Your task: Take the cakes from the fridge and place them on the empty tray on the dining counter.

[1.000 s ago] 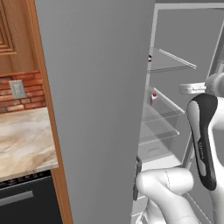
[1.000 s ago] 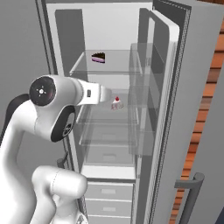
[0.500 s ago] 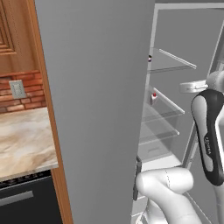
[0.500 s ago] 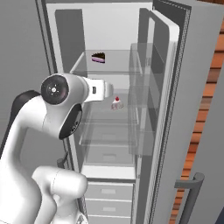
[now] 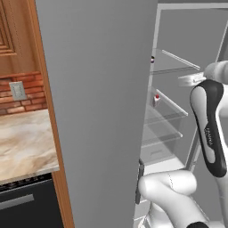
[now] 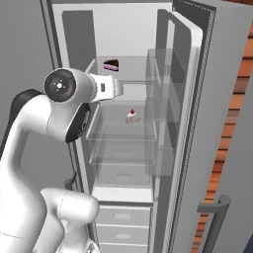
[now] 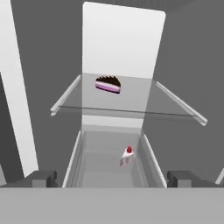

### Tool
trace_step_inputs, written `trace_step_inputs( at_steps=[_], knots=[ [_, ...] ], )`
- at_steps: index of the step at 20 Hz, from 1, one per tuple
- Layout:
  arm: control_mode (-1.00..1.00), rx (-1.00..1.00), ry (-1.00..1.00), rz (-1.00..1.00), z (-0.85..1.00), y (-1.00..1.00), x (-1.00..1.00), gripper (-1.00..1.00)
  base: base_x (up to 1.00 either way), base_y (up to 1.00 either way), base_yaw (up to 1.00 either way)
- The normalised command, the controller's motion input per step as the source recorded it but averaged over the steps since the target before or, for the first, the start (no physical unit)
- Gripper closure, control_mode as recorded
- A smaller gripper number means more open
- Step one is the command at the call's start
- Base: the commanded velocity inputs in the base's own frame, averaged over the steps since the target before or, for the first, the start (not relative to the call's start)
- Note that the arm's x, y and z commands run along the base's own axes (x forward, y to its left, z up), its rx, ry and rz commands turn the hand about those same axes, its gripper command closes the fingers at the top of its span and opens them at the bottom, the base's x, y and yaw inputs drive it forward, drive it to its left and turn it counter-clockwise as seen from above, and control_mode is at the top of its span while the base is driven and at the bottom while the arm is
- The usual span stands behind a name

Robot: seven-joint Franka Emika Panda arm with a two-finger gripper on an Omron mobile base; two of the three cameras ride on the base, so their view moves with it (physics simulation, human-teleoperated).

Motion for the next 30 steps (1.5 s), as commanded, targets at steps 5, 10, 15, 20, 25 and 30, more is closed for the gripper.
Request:
trace_step_inputs(
  at_steps=[5,10,15,20,25,30],
  knots=[
    [-1.00,0.00,0.00,0.10,0.22,0.00,0.15,-1.00,0.00,0.00,0.00],
    [-1.00,0.00,-0.03,0.18,0.01,0.00,0.18,-1.00,0.00,0.00,0.00],
    [-1.00,-0.02,-0.03,0.08,0.00,0.14,0.21,-1.00,0.00,0.00,0.00],
    [-1.00,-0.05,0.01,0.00,0.15,0.19,0.31,-1.00,0.00,0.00,0.00],
    [-1.00,0.00,0.04,0.00,0.11,0.01,0.32,-1.00,0.00,0.00,0.00],
    [-1.00,0.00,0.00,0.00,0.01,0.00,0.33,-1.00,0.00,0.00,0.00]
  ],
)
